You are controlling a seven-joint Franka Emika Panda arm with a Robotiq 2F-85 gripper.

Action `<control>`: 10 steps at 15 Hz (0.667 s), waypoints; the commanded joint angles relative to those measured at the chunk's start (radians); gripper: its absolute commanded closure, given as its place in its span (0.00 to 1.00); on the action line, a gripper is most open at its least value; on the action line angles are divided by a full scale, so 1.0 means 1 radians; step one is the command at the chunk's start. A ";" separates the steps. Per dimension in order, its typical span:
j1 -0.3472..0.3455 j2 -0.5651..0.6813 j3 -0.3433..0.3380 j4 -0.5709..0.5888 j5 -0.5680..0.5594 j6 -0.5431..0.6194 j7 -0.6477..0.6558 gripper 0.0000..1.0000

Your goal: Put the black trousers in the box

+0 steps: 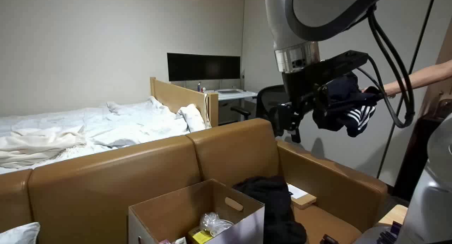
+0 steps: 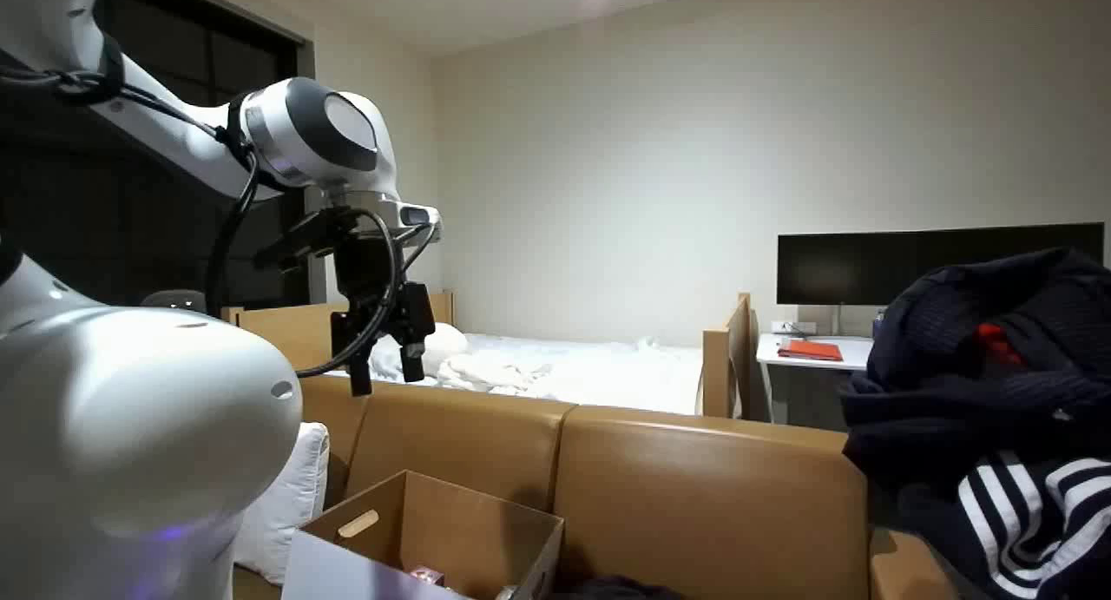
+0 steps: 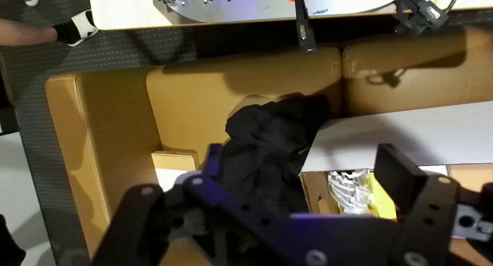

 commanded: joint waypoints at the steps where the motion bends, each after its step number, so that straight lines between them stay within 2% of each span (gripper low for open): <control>1: 0.015 0.004 -0.014 0.002 -0.009 -0.003 0.009 0.00; 5: 0.007 0.007 -0.004 0.002 -0.013 0.009 0.033 0.00; 10: -0.044 0.034 0.036 -0.008 -0.069 0.136 0.151 0.00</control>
